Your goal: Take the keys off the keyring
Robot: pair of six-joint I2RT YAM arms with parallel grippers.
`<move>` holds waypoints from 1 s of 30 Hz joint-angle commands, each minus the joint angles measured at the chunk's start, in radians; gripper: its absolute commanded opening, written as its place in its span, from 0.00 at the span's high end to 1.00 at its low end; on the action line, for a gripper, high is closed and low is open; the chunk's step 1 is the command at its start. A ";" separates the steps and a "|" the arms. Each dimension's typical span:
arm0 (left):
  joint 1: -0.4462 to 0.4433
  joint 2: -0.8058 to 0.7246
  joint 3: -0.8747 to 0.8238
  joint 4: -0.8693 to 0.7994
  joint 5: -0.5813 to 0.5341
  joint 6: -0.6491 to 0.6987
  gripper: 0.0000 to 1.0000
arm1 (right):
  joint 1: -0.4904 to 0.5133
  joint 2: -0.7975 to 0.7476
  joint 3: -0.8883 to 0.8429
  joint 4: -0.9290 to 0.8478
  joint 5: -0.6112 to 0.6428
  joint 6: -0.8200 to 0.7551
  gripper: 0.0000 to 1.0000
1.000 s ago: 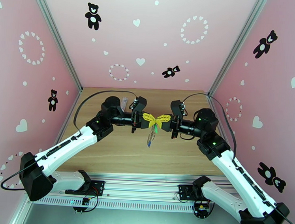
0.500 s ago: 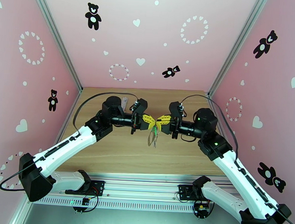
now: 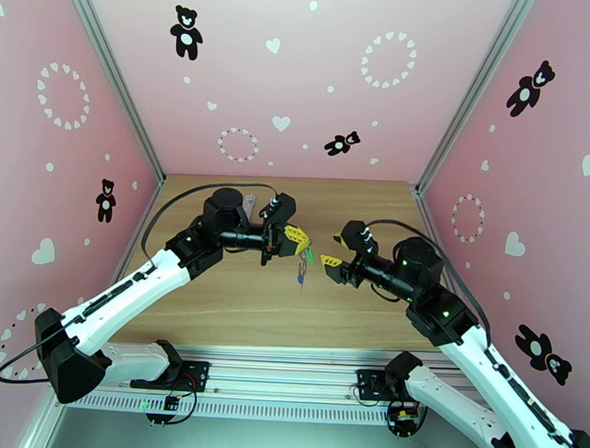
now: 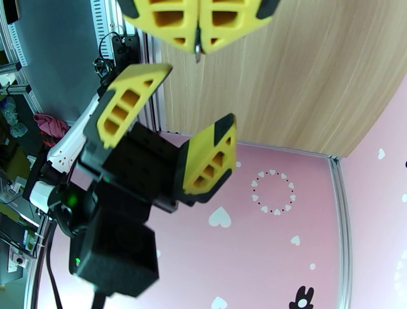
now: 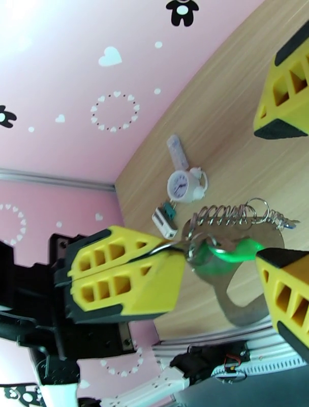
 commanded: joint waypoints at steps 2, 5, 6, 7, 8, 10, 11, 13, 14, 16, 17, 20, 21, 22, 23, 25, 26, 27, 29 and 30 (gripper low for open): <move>0.000 -0.014 0.034 -0.014 -0.038 -0.012 1.00 | 0.058 0.003 -0.029 0.093 0.157 -0.096 0.38; -0.001 -0.006 0.037 -0.012 -0.046 -0.022 1.00 | 0.118 0.008 -0.037 0.117 0.221 -0.142 0.37; 0.000 -0.004 0.037 -0.010 -0.056 -0.027 1.00 | 0.134 0.008 -0.042 0.125 0.232 -0.156 0.37; -0.001 -0.001 0.037 -0.010 -0.062 -0.028 1.00 | 0.153 0.009 -0.046 0.133 0.241 -0.172 0.37; -0.001 0.002 0.038 -0.011 -0.068 -0.029 1.00 | 0.165 0.011 -0.049 0.136 0.254 -0.183 0.37; 0.000 0.008 0.042 -0.011 -0.067 -0.032 1.00 | 0.190 0.028 -0.044 0.135 0.286 -0.202 0.37; -0.001 0.010 0.043 -0.011 -0.065 -0.032 1.00 | 0.200 0.035 -0.040 0.132 0.292 -0.208 0.37; -0.003 0.015 0.046 -0.016 -0.074 -0.035 1.00 | 0.222 0.050 -0.035 0.142 0.308 -0.220 0.37; -0.002 0.018 0.049 -0.021 -0.073 -0.034 1.00 | 0.232 0.055 -0.033 0.148 0.313 -0.228 0.37; -0.005 0.020 0.052 -0.024 -0.072 -0.034 1.00 | 0.252 0.070 -0.031 0.167 0.344 -0.243 0.37; -0.005 0.019 0.052 -0.024 -0.067 -0.032 1.00 | 0.260 0.077 -0.029 0.175 0.360 -0.247 0.37; -0.009 0.020 0.052 -0.024 -0.068 -0.029 1.00 | 0.266 0.097 -0.019 0.191 0.373 -0.256 0.37; -0.009 0.023 0.053 -0.030 -0.068 -0.028 1.00 | 0.270 0.100 -0.018 0.199 0.385 -0.258 0.37; -0.009 0.024 0.056 -0.032 -0.069 -0.027 1.00 | 0.272 0.103 -0.018 0.206 0.395 -0.264 0.37; -0.009 0.024 0.056 -0.035 -0.070 -0.025 1.00 | 0.273 0.105 -0.018 0.210 0.406 -0.273 0.37; -0.009 0.022 0.054 -0.038 -0.070 -0.021 1.00 | 0.273 0.105 -0.016 0.213 0.433 -0.285 0.37; -0.009 0.022 0.054 -0.039 -0.071 -0.020 1.00 | 0.274 0.105 -0.014 0.214 0.444 -0.288 0.37; -0.009 0.024 0.054 -0.043 -0.071 -0.019 1.00 | 0.274 0.100 -0.015 0.219 0.454 -0.295 0.38; -0.009 0.027 0.056 -0.045 -0.070 -0.018 1.00 | 0.273 0.093 -0.018 0.233 0.451 -0.312 0.38; -0.009 0.029 0.058 -0.046 -0.067 -0.020 1.00 | 0.275 0.093 -0.016 0.234 0.450 -0.322 0.38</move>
